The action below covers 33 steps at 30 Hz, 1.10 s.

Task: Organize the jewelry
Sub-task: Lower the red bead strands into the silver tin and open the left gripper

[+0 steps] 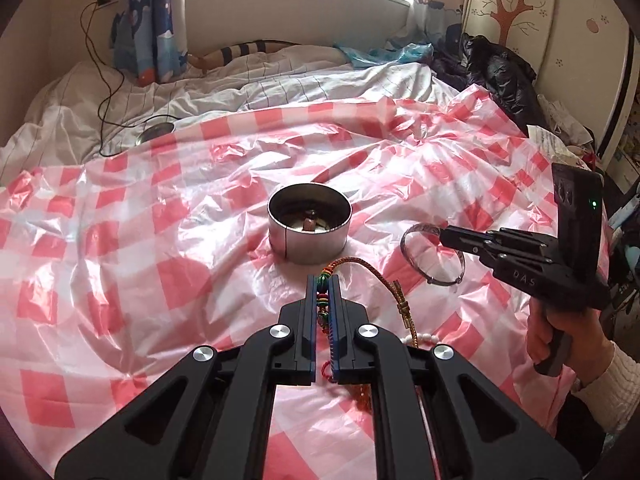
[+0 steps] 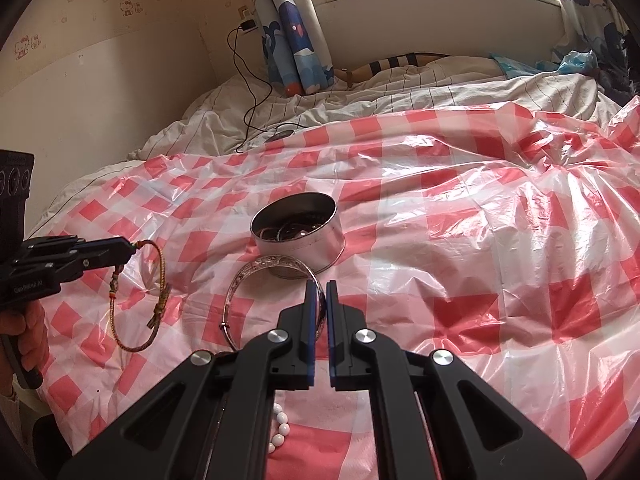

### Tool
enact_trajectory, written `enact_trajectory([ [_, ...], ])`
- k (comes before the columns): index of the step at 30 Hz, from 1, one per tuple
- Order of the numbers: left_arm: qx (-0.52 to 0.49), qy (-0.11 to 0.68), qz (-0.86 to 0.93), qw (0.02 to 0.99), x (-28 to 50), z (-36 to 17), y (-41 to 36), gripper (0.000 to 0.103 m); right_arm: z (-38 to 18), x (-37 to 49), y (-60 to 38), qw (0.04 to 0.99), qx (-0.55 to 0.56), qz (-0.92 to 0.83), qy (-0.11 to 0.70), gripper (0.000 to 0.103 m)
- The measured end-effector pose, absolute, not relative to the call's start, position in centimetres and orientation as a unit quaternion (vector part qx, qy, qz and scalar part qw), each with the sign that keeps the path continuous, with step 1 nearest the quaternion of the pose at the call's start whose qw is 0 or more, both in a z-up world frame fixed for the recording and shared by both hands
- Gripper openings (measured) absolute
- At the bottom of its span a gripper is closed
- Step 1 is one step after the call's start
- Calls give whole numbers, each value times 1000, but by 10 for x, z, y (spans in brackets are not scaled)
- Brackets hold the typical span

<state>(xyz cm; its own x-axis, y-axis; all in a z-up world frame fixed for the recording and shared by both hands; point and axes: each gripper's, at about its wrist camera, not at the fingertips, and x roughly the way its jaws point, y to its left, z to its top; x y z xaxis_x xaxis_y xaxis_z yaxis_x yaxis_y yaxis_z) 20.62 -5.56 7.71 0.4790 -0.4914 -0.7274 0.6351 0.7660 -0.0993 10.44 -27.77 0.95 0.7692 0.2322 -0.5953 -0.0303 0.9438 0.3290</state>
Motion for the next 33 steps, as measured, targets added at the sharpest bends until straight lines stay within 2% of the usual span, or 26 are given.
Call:
enact_trajectory([
  [12,68,394,-317,860,283,61,-110,4,14,104,-292,937,148,28,314,5],
  [22,50,414,-299,858,333,31,-130,4,21,160,-293,940,111,20,323,5],
  [33,104,441,-264,851,349,-2,-140,5,7,203,-285,935,91,25,342,5],
])
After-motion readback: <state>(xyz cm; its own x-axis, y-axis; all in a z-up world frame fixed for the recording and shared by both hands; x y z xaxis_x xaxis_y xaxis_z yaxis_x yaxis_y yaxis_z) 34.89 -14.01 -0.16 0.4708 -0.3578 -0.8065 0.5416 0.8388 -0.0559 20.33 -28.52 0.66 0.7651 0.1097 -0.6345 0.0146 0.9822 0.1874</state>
